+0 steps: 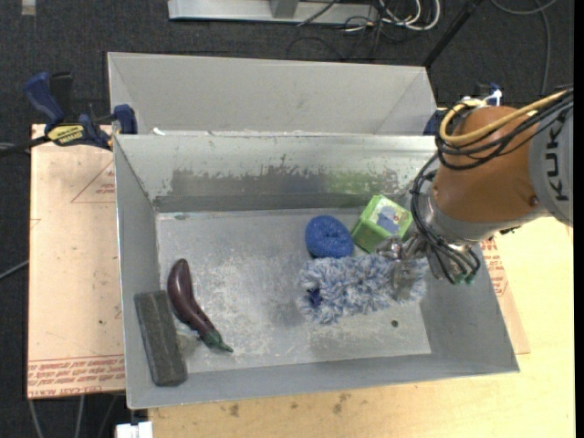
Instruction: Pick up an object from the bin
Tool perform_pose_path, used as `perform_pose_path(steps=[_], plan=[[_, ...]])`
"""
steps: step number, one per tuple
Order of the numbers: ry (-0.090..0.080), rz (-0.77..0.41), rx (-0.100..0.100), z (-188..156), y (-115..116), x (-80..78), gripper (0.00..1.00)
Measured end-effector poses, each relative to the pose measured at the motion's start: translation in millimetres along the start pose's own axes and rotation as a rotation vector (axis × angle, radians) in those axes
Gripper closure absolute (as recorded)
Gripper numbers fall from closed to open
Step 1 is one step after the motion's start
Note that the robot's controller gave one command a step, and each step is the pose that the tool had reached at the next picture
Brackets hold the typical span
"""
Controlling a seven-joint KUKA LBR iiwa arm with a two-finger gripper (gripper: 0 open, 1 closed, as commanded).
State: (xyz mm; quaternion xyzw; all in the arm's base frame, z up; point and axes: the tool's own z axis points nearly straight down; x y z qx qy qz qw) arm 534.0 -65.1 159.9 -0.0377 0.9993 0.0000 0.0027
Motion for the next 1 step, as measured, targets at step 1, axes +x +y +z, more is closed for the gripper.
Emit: perform_pose_path(steps=[1], plan=[[0.003,0.0,-0.001,-9.2,0.3,0.4,1.0]])
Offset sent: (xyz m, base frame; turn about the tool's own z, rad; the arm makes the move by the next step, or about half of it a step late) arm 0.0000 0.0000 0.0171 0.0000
